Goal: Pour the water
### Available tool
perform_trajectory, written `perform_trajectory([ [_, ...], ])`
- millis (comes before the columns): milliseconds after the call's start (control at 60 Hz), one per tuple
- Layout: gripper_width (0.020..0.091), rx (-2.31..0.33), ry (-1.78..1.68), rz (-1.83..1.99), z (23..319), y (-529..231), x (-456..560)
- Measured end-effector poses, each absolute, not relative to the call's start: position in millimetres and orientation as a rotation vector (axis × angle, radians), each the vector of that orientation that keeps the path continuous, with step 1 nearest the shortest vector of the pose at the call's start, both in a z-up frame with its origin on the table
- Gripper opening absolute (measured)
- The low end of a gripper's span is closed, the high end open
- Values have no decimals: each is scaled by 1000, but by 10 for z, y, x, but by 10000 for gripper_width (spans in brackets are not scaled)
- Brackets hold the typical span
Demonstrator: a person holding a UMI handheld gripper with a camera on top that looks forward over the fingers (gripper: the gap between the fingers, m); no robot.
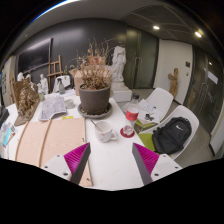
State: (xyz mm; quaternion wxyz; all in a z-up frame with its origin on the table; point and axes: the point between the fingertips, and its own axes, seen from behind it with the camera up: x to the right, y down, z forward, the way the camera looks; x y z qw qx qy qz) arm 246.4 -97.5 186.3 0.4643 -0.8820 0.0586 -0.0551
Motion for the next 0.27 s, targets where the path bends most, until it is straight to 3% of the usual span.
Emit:
perform_trajectory([
  [267, 855, -2170, 86, -166, 1870, -1018, 2354],
])
